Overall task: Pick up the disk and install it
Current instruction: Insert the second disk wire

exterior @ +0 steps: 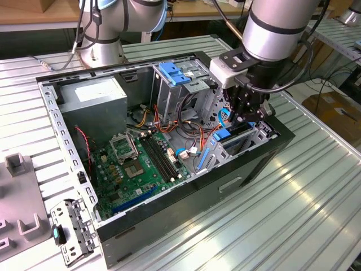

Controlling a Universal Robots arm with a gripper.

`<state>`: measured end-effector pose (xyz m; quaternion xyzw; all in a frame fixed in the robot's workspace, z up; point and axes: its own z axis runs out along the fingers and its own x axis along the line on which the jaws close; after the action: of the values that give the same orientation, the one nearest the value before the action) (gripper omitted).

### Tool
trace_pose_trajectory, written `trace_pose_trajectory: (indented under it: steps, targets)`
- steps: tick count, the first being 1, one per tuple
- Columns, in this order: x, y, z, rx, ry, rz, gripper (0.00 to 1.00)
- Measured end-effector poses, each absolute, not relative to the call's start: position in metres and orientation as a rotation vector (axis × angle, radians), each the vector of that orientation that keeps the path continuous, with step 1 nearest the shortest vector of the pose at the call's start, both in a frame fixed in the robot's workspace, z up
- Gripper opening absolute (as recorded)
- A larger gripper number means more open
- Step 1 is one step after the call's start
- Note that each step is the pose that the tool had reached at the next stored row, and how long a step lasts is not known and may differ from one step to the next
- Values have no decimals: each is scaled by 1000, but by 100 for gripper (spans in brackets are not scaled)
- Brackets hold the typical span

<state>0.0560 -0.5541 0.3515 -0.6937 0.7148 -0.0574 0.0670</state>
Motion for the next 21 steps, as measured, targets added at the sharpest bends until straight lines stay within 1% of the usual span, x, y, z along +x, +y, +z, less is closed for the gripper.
trace_pose_trajectory:
  steps: [15, 17, 19, 21]
  targets:
    - [56, -554, 351, -2091, 2154, -172, 16]
    - [56, -555, 351, -2085, 2150, -159, 16]
    - [56, -557, 351, -2071, 2140, -131, 16]
    - [56, -561, 351, -2066, 2137, -121, 16]
